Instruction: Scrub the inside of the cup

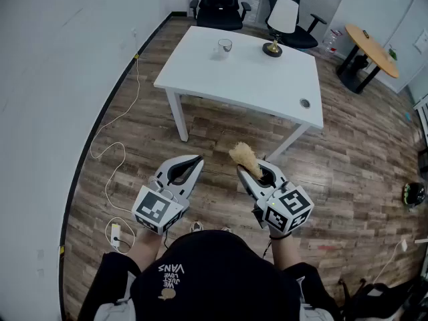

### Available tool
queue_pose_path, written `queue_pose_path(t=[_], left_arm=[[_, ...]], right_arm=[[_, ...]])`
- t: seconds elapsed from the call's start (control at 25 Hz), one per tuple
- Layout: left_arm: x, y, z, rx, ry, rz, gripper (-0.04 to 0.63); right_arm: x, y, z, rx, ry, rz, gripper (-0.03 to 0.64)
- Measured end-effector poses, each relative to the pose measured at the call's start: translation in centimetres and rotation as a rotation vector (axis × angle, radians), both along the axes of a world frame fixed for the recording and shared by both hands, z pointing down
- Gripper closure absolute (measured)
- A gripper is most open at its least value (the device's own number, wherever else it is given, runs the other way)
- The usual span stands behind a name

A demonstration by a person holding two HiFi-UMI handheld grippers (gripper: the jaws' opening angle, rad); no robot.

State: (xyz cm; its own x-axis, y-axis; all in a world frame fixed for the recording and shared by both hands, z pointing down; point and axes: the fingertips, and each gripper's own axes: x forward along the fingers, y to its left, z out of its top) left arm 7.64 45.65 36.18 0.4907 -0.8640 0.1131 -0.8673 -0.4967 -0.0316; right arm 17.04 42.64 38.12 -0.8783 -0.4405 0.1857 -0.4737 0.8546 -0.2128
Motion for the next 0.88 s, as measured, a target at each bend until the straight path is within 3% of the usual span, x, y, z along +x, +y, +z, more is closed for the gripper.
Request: queue_pose_path(t=[0.44,0.88], left_arm=[[-1.7,0.1,0.0,0.003,0.003,0.013,0.584],[-5.0,0.4,2.0,-0.026,0.034,0.042,0.584]], right_arm=[[-1.6,0.1,-0.6,-0.009,-0.036,0.004,0.514],[-3.2,0.9,0.8,-0.040,-0.046,0.086,0.514]])
